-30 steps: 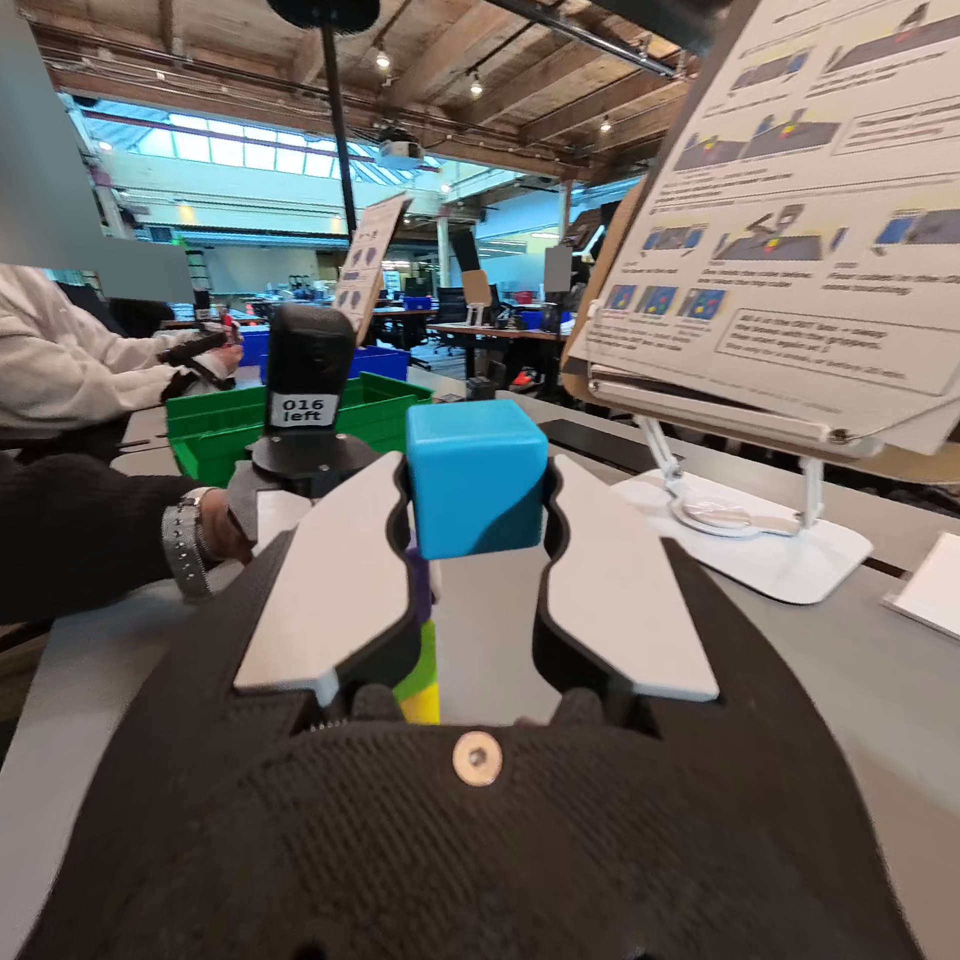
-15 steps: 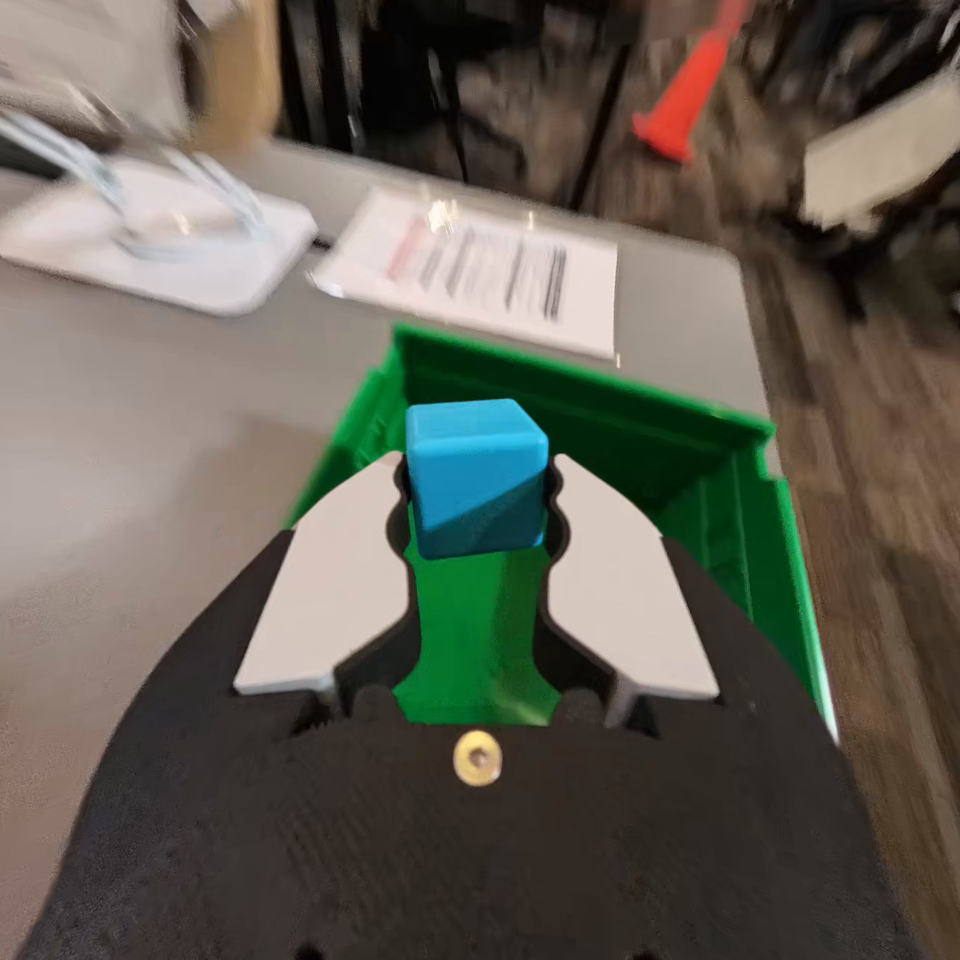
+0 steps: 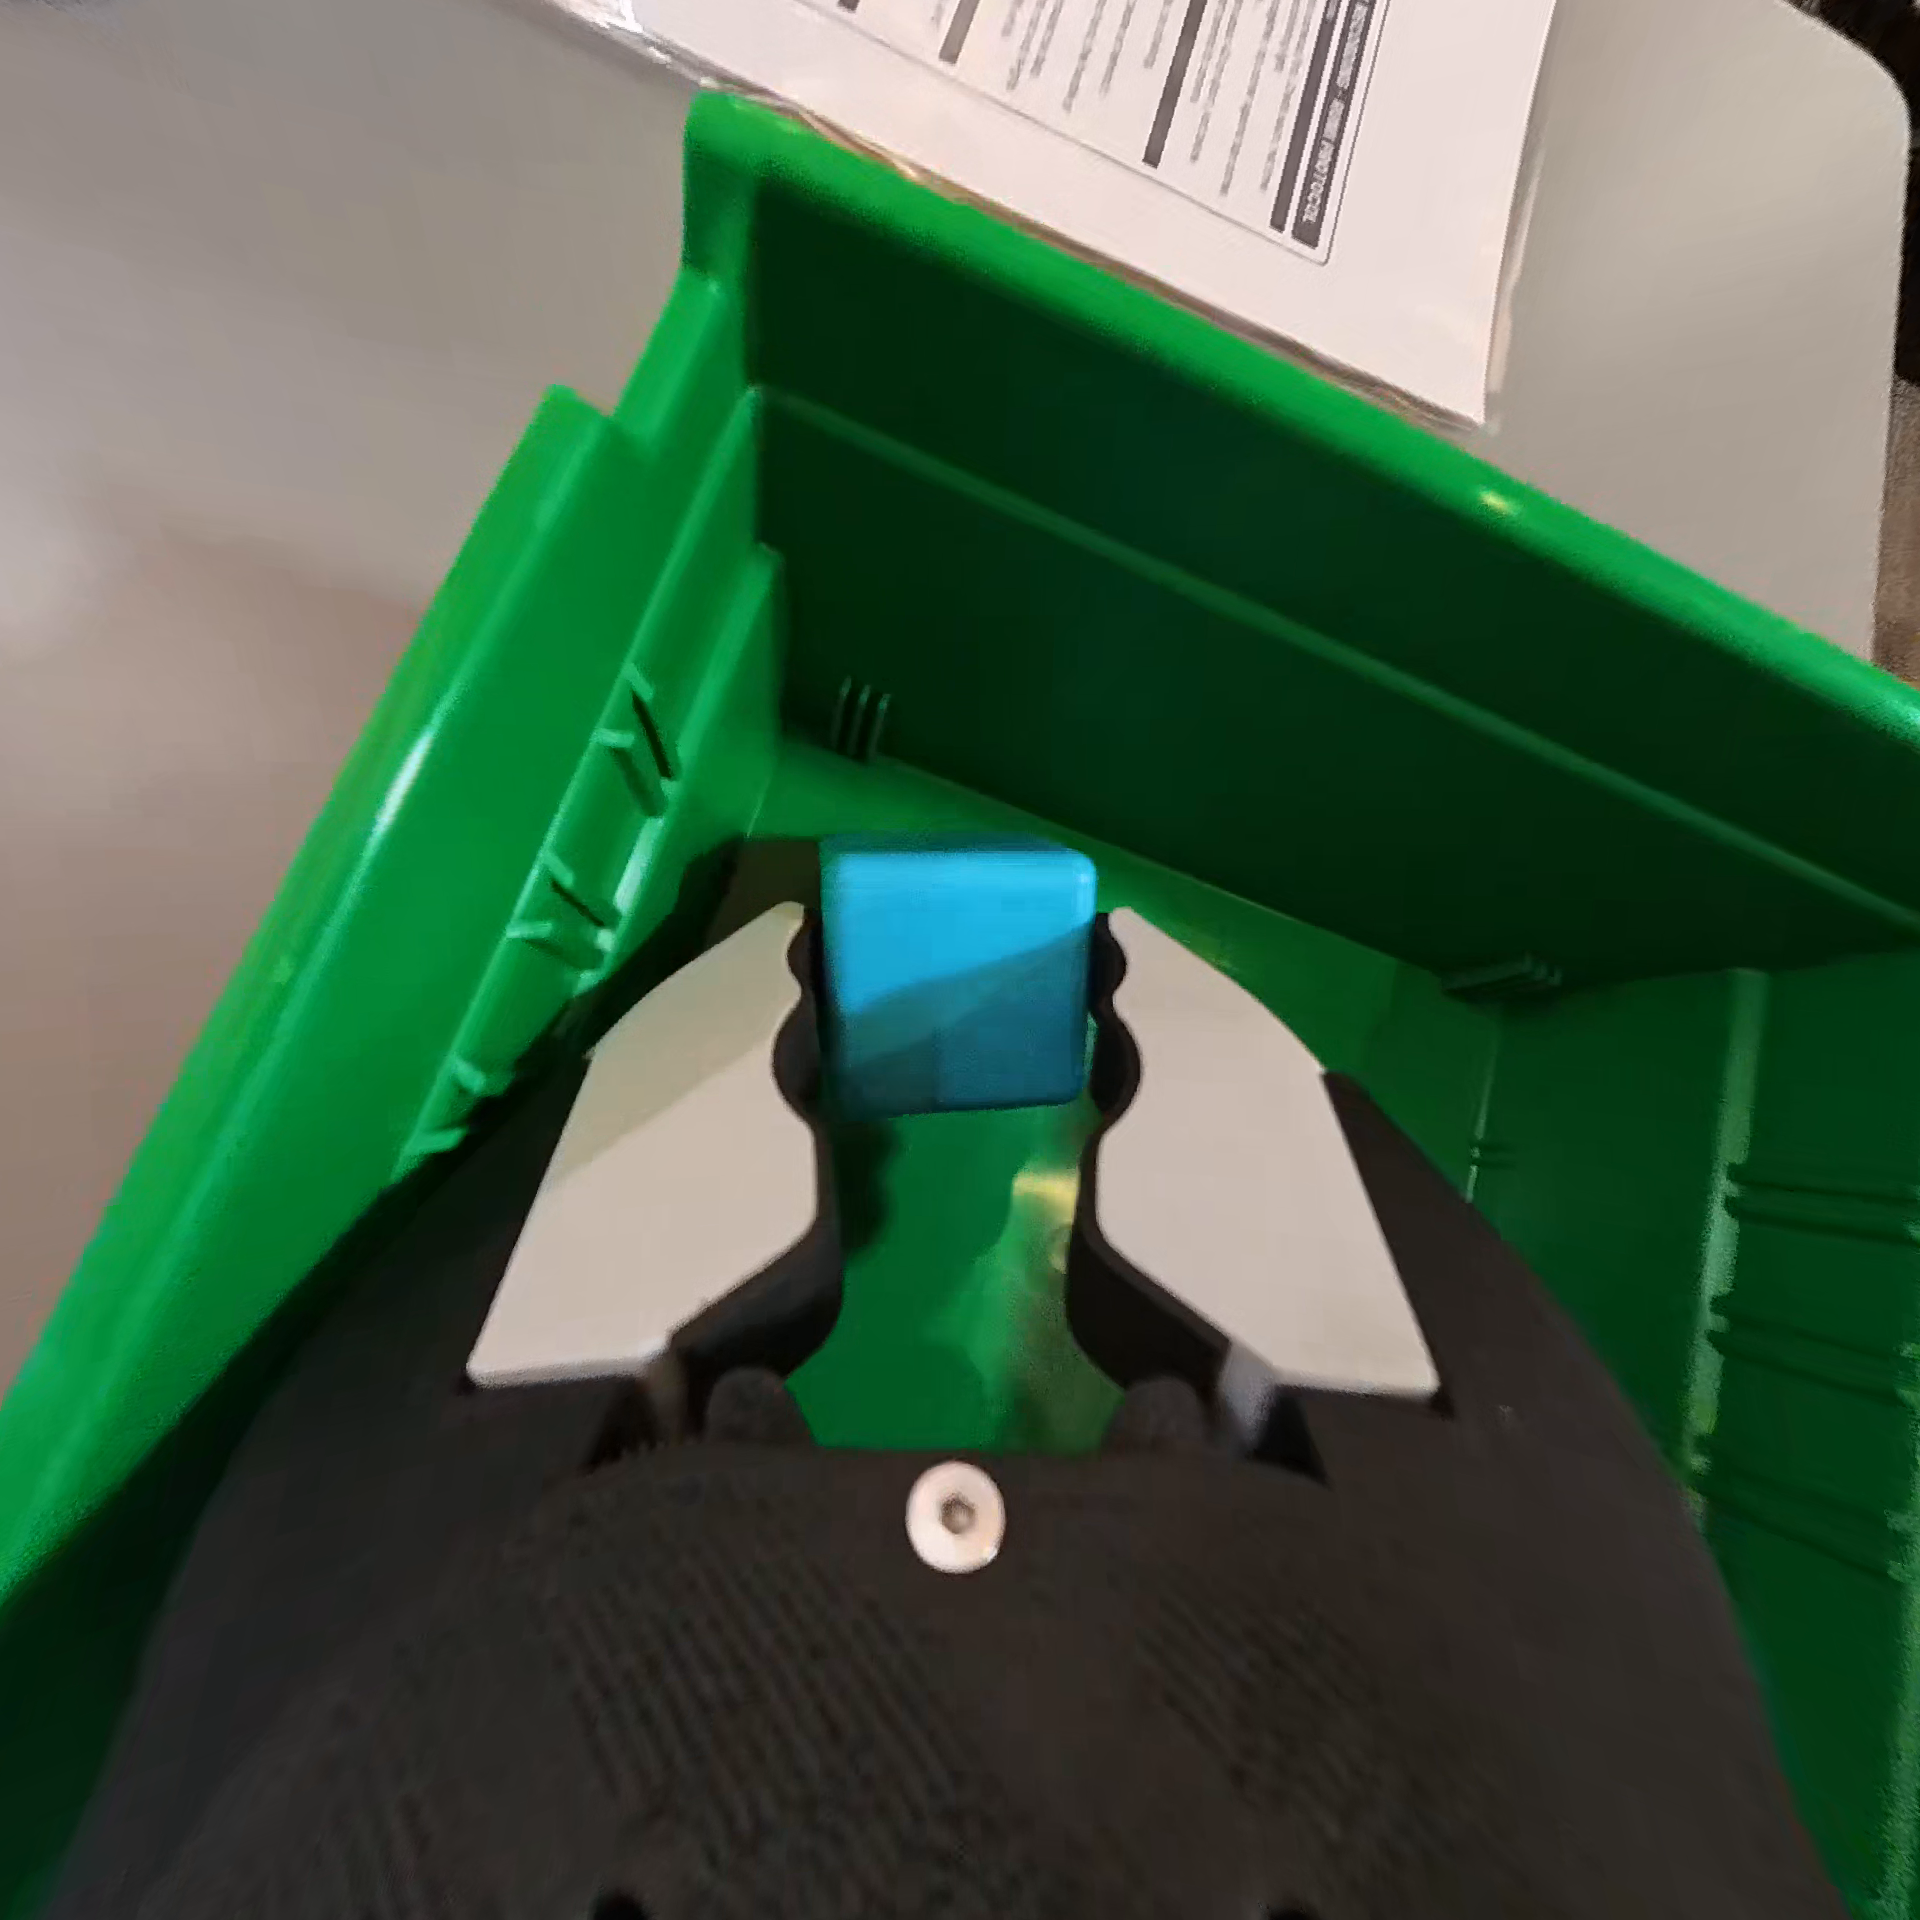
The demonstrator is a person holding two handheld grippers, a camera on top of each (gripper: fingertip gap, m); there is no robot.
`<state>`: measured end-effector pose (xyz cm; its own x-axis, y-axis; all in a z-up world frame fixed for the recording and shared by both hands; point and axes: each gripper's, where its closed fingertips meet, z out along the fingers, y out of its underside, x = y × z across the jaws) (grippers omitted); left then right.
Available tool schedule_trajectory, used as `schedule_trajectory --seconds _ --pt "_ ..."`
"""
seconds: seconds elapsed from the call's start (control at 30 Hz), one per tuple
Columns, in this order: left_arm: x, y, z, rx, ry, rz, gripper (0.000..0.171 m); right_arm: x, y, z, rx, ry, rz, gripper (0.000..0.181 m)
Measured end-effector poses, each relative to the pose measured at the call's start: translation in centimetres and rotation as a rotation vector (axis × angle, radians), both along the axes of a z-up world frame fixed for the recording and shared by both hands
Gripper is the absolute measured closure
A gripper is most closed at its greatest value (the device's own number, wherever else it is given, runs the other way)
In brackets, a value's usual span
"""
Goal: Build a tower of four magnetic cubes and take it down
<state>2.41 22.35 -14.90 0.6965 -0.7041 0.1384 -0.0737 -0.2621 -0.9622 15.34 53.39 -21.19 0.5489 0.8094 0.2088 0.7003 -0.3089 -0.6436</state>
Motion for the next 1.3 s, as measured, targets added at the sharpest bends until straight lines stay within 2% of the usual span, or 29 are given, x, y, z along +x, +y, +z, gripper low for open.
schedule_trajectory --seconds 0.1,0.27,0.33,0.43,0.5,0.6,0.63,0.7,0.77,0.87,0.93,1.03,1.13,1.3 --pt "0.0 0.0 0.0 -0.002 -0.006 -0.002 0.120 -0.4 0.2 0.4 0.000 0.040 -0.007 0.123" --pt "-0.1 0.0 -0.1 -0.005 -0.002 -0.001 0.121 0.3 0.4 2.6 0.035 0.087 -0.019 0.123" --pt "-0.2 0.0 -0.2 -0.009 0.007 0.002 0.120 0.8 0.5 4.8 0.075 0.128 -0.026 0.122" --pt "-0.3 0.1 -0.2 0.005 0.010 0.016 0.108 0.6 -0.4 9.6 0.152 0.258 -0.004 0.121" --pt "-0.2 0.0 0.2 0.008 -0.014 0.009 0.101 -0.7 -2.3 13.4 0.192 0.388 0.065 0.120" --pt "-0.8 0.2 -0.5 -0.041 0.020 0.037 0.077 -4.0 -7.9 18.4 0.197 0.613 0.275 0.114" --pt "-1.0 0.2 -0.9 -0.059 0.041 0.045 0.071 -5.2 -10.2 19.6 0.185 0.675 0.360 0.112" --pt "-1.2 0.1 -1.6 -0.086 0.079 0.042 0.072 -7.5 -15.1 20.9 0.132 0.769 0.533 0.109" --pt "-1.3 0.1 -2.2 -0.097 0.112 0.050 0.073 -9.5 -19.9 20.5 0.036 0.825 0.692 0.106" --pt "-1.1 0.2 -2.7 -0.095 0.150 0.059 0.080 -11.7 -25.7 18.3 -0.206 0.892 0.843 0.105" --pt "-0.9 0.1 -3.1 -0.102 0.161 0.040 0.087 -12.8 -28.2 17.0 -0.340 0.950 0.888 0.106" --pt "-0.7 0.0 -3.6 -0.120 0.169 0.028 0.091 -13.7 -30.9 15.4 -0.408 0.964 0.982 0.103" --pt "-0.7 0.0 -3.6 -0.123 0.165 0.029 0.098 -14.0 -32.3 13.6 -0.363 0.920 1.061 0.105" --pt "-0.5 -0.3 -3.6 -0.140 0.146 -0.009 0.119 -14.5 -30.8 11.6 -0.222 0.908 1.019 0.103"
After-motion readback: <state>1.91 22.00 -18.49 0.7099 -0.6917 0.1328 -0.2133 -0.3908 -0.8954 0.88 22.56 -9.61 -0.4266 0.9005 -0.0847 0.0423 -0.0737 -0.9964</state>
